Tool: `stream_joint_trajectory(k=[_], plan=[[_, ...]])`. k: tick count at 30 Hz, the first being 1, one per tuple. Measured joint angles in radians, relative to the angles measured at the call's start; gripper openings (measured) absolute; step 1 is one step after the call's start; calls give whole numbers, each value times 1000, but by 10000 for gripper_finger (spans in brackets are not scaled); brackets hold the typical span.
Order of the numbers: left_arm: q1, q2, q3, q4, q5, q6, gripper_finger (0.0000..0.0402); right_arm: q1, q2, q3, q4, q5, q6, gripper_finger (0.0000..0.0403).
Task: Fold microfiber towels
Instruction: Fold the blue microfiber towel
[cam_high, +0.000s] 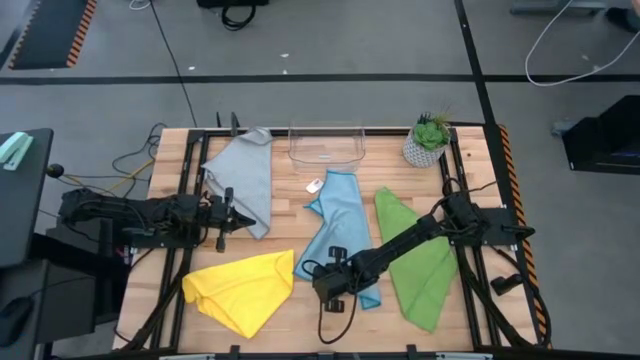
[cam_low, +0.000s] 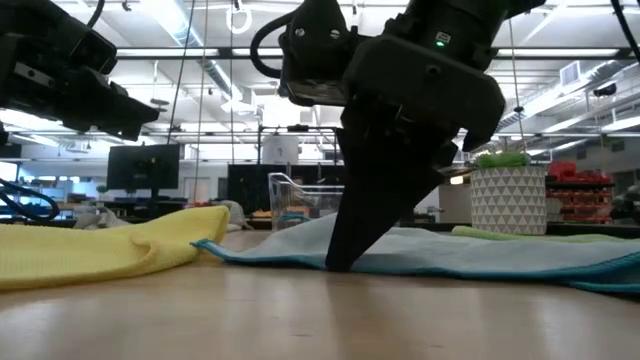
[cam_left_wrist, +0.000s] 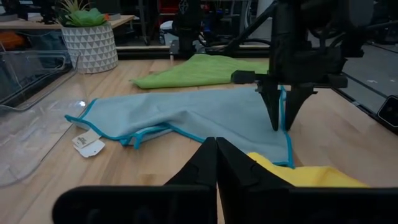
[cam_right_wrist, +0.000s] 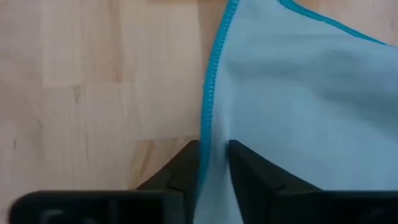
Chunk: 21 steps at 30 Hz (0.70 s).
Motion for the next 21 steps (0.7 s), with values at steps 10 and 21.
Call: stream_joint_trajectory(k=[10,21], plan=[[0,0,0,-1,0,0,8,-22,-118,-7,-30,87,-24,9],[0,0,0,-1,0,0,10,47,-395,-5,-168,383,63,11]])
